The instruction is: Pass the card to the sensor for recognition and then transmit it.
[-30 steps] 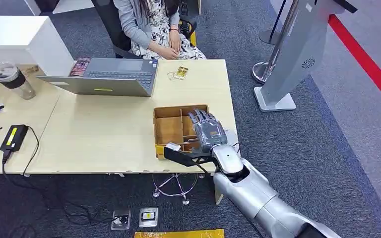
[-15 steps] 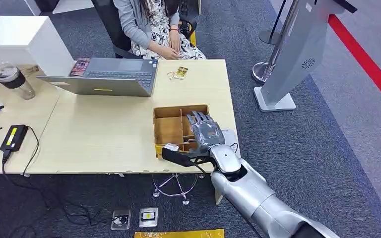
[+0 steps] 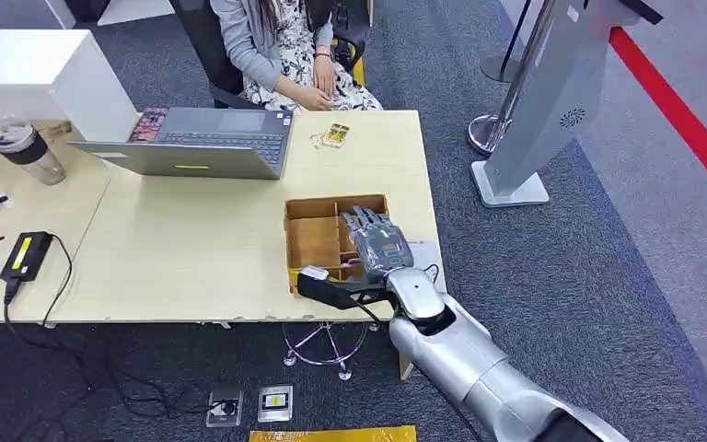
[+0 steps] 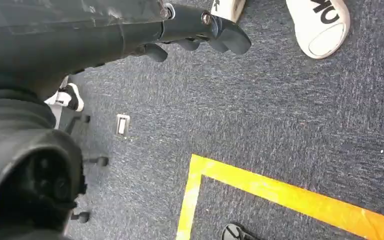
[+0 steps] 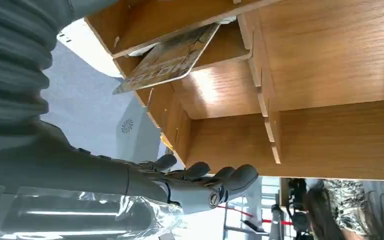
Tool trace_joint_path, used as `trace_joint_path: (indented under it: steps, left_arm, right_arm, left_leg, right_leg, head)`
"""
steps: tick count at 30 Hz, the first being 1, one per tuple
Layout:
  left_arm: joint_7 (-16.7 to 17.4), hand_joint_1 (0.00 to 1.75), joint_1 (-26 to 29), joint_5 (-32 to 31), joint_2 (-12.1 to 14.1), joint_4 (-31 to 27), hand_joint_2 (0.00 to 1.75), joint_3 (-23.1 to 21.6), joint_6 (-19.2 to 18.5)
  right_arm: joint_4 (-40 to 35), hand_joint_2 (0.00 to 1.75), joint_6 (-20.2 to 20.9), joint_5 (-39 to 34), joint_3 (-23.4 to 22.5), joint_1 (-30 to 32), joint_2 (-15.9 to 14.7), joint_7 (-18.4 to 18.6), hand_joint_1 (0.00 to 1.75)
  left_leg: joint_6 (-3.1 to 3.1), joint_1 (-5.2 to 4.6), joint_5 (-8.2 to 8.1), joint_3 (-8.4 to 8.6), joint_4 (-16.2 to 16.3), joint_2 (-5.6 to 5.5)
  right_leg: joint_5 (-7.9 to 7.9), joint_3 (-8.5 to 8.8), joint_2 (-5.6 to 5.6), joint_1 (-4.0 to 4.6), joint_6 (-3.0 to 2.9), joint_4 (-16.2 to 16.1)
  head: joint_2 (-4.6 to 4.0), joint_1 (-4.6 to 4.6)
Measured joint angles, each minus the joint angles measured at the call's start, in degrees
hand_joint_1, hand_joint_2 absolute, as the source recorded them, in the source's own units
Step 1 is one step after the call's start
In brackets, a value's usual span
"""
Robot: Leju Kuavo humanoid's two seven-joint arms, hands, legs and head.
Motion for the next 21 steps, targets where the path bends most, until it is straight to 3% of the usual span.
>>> trace_joint_path:
  steps: [11,21]
  left_arm:
    - [0.0,0.00,0.0,0.3,0.0,0.0,0.00,0.0,0.0]
    - [0.0,0.00,0.0,1.0,0.0,0.0,0.00,0.0,-0.1]
  right_arm:
    - [0.3,1.75,0.8,-0.7,0.2,-0.4,0.9,-0.6,0.00]
    - [-6.4,1.75,8.8,0.3,0.5,-1.0,-1.0,1.7,0.00]
  left_leg:
    - [0.00,0.00,0.00,0.00,0.0,0.01]
    - [0.00,0.00,0.00,0.02,0.0,0.02]
  right_leg:
    - [0.00,0.00,0.01,0.00,0.00,0.0]
    - [0.00,-0.01,0.04,0.00,0.00,0.0]
  head:
    - [0.00,0.02]
    - [0.00,0.02]
